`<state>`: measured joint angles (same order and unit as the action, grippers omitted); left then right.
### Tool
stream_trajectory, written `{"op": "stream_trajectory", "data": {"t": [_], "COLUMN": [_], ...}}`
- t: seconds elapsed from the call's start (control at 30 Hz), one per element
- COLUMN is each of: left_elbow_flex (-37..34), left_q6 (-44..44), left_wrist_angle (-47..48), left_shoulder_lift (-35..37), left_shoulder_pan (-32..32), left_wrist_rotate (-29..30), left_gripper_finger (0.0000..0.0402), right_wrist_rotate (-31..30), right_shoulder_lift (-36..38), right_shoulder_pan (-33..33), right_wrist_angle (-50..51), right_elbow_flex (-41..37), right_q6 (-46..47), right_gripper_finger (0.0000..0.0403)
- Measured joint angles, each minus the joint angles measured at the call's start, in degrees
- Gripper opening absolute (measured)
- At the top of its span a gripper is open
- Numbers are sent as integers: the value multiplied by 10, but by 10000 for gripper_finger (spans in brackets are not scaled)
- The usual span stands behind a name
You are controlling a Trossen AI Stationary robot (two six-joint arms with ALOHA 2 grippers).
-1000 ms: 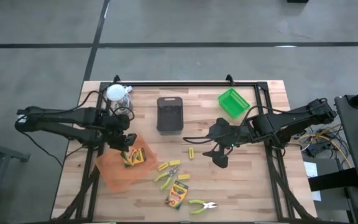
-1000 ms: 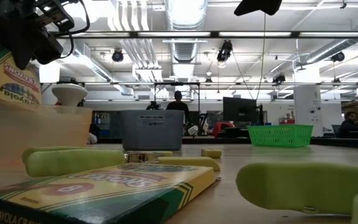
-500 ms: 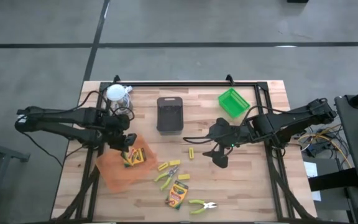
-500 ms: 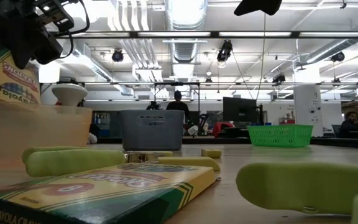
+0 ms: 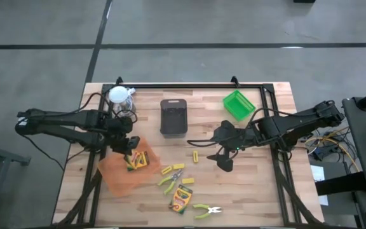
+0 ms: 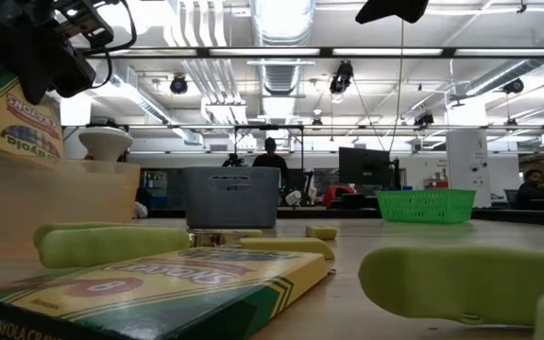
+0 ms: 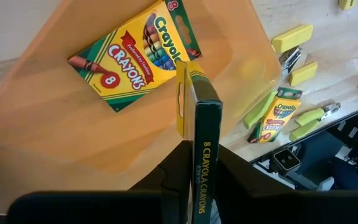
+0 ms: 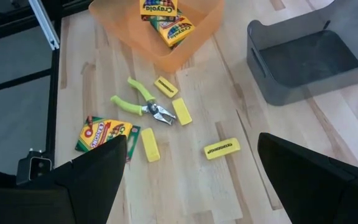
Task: Pick & Place School Supplies
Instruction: Put the pack of crayons into the orange bin
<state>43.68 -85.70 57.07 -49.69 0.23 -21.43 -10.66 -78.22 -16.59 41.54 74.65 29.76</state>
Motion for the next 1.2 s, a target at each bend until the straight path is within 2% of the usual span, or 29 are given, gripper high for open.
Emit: {"op": "stream_trajectory", "data": {"t": [0.23, 0.43, 0.73, 0.9, 1.2], "left_elbow_flex": [0, 0, 0, 0, 0], "left_q6": [-40, -95, -160, -165, -185], "left_wrist_angle": [-1, -1, 4, 4, -1], "left_shoulder_lift": [0, 0, 0, 0, 0], "left_shoulder_pan": [0, 0, 0, 0, 0], "left_wrist_rotate": [12, 57, 61, 86, 90], "left_gripper_finger": [58, 58, 58, 58, 58], "right_wrist_rotate": [0, 1, 2, 2, 2], "right_shoulder_lift": [0, 0, 0, 0, 0], "right_shoulder_pan": [0, 0, 0, 0, 0], "right_wrist_angle": [-1, -1, -1, -1, -1], "right_elbow_flex": [0, 0, 0, 0, 0], "right_q6": [0, 0, 0, 0, 0], "right_gripper_finger": [354, 354, 354, 354, 354]}}
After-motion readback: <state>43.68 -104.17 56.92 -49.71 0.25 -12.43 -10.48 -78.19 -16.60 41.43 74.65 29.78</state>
